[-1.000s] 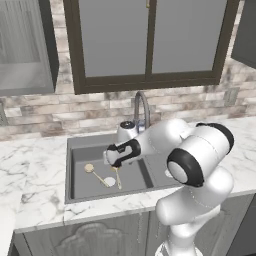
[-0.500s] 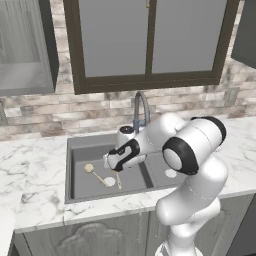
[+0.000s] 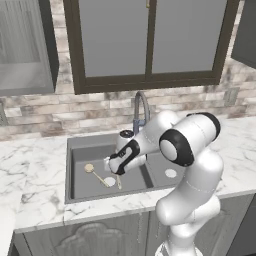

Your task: Pick up the dish brush and dish brush from the sink, and place them back in the cabinet, and close the cabinet door.

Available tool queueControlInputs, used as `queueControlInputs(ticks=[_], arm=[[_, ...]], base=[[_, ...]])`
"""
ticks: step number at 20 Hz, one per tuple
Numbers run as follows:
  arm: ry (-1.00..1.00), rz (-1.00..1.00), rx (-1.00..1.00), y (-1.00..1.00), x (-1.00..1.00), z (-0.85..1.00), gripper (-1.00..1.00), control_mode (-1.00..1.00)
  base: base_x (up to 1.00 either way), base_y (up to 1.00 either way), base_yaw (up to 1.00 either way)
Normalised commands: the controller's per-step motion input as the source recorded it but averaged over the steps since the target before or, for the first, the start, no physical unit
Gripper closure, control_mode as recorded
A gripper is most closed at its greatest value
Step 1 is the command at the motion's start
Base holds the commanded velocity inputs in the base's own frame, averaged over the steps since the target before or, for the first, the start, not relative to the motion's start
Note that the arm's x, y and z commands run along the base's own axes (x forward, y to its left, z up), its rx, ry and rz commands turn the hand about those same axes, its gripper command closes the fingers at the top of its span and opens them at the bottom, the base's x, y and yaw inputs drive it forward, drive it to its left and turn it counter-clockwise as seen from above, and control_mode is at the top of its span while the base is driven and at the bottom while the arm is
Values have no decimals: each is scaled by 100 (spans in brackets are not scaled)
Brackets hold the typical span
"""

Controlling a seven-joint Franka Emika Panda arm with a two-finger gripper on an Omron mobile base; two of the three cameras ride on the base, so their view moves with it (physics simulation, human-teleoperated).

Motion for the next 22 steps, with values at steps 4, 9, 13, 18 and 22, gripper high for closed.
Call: queueControlInputs(ticks=[4, 9, 13, 18, 22], arm=[[0, 0, 0, 0, 8, -31, -100, -100], [0, 0, 0, 0, 9, -28, -100, -100], [0, 0, 0, 4, 13, -26, -100, -100], [0, 0, 0, 5, 11, -23, -100, -100], [0, 0, 0, 7, 11, -20, -100, -100]], base=[[0, 0, 0], [0, 0, 0], [0, 0, 0], [0, 0, 0], [0, 0, 0]])
